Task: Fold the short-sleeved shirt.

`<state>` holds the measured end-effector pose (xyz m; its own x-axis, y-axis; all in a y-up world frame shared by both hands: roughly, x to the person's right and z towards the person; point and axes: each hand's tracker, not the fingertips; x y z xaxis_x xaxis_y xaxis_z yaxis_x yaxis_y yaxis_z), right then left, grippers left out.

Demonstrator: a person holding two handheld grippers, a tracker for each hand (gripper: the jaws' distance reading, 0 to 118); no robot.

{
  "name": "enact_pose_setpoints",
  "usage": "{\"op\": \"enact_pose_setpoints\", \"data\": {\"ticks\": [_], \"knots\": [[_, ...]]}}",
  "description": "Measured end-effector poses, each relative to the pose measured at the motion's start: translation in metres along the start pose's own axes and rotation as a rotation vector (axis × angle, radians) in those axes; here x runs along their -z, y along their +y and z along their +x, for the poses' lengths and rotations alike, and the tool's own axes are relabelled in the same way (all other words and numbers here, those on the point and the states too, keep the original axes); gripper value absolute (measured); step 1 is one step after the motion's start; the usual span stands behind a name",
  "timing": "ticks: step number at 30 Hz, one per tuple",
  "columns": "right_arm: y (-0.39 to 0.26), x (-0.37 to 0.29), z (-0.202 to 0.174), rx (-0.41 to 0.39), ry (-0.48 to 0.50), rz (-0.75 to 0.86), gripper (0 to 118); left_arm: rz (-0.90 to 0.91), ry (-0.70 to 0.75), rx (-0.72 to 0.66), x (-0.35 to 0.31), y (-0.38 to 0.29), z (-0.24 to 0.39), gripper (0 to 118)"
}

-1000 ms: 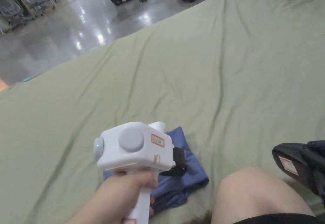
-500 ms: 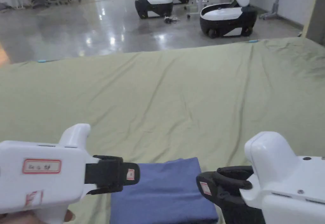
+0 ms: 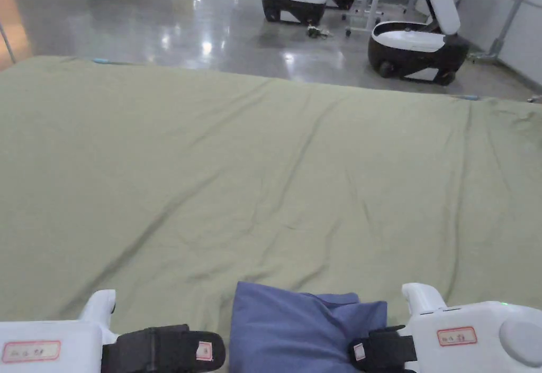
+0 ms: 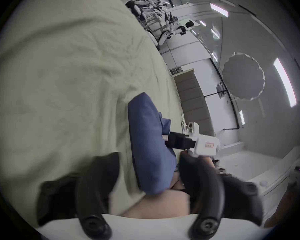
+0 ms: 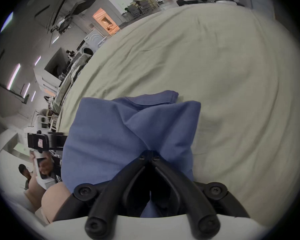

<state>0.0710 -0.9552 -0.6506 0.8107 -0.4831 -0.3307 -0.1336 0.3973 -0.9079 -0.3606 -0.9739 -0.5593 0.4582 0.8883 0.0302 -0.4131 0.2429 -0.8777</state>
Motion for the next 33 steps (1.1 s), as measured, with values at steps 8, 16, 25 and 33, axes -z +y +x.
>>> {"op": "enact_pose_setpoints", "data": {"ticks": [8,16,25,33], "knots": [[0.006,0.004,0.012,-0.017,0.029,-0.014,0,-0.090,-0.175,-0.073,0.076,0.022,-0.016,99],[0.006,-0.007,0.000,-0.065,0.020,0.003,0,-0.174,-0.047,0.045,0.091,0.032,-0.007,23],[0.004,-0.076,-0.056,-0.125,0.213,0.167,0,-0.129,0.137,0.150,-0.055,0.064,-0.007,23],[-0.012,-0.086,-0.094,-0.148,0.189,0.174,0,-0.076,0.403,0.151,-0.236,0.126,-0.056,23]]}}
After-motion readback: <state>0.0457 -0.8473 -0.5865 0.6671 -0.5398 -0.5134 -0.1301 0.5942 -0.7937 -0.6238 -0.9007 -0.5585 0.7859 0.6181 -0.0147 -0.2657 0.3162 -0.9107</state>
